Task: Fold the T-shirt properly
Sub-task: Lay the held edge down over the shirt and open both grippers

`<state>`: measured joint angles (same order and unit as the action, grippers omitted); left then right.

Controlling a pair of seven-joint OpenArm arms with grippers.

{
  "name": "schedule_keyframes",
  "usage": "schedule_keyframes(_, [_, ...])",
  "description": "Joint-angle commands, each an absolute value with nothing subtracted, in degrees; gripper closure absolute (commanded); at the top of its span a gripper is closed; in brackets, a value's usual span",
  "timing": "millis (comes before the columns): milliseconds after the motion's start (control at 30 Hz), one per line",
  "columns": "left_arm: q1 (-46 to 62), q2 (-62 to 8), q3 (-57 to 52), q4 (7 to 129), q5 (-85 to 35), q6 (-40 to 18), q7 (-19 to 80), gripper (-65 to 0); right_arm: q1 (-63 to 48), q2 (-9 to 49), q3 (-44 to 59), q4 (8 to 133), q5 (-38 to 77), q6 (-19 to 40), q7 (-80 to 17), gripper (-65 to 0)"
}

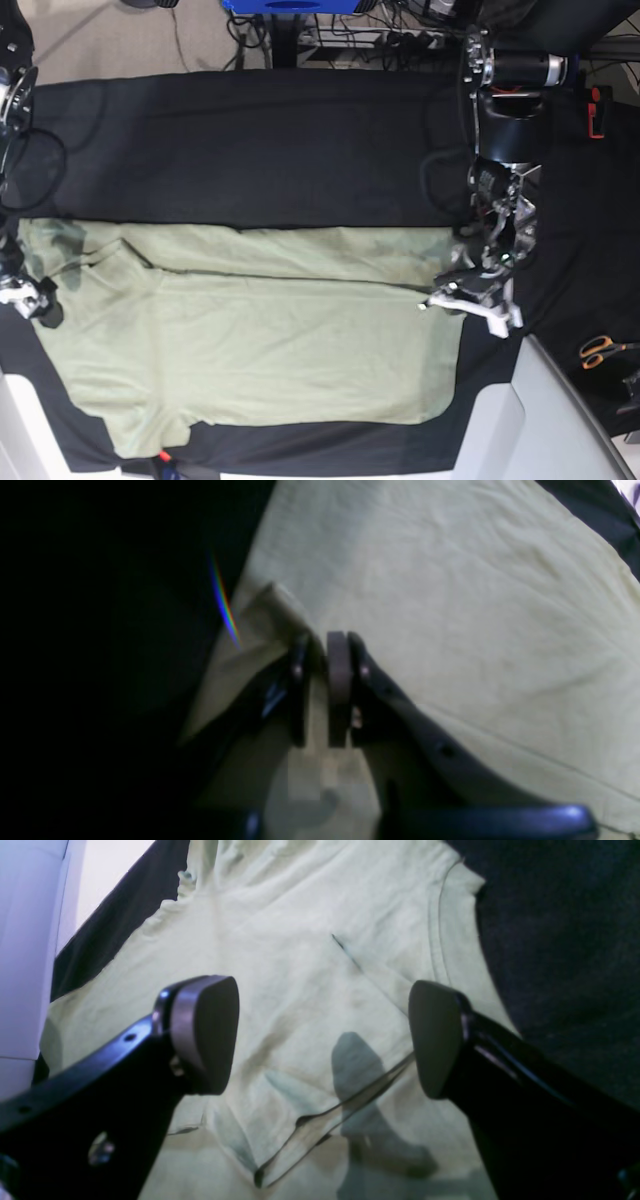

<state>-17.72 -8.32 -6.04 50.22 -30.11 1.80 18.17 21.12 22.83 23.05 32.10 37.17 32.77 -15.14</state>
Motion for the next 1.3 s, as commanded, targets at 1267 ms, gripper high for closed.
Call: schedule_keyframes(1267, [17.0, -7.7, -13.5, 85.6, -30.7, 1.3, 21.3, -6.9, 14.5, 16.5, 50.9, 32.2, 41.9, 20.4, -30.3, -40.8])
